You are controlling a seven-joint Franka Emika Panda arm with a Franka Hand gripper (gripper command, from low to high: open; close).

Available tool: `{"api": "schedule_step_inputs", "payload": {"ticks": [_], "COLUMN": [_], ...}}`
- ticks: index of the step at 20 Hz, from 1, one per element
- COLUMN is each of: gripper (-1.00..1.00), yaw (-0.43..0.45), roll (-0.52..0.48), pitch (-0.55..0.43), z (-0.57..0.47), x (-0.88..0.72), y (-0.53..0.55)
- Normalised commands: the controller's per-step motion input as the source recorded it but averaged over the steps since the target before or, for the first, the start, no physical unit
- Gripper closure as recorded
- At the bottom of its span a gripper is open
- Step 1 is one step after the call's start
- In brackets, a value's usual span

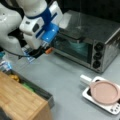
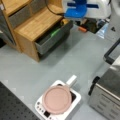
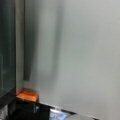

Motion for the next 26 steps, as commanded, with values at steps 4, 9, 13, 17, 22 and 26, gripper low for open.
{"api": "schedule_step_inputs", "payload": {"ticks": [4, 9, 13, 17, 22, 26], "gripper": [-1.00, -1.00, -1.00, -1.00, -1.00, -1.00], "yaw": [0.021, 0.021, 0.016, -0.006, -0.062, -0.116], "roll": [0.216, 0.181, 0.130, 0.090, 0.070, 0.083], "pitch": [-0.132, -0.149, -0.149, -0.134, -0.107, -0.098], "z": [-0.14, -0.11, -0.08, -0.06, -0.06, -0.10], "x": [-0.30, -0.34, -0.37, -0.33, -0.22, -0.11], "y": [0.14, 0.26, 0.40, 0.41, 0.37, 0.35]}}
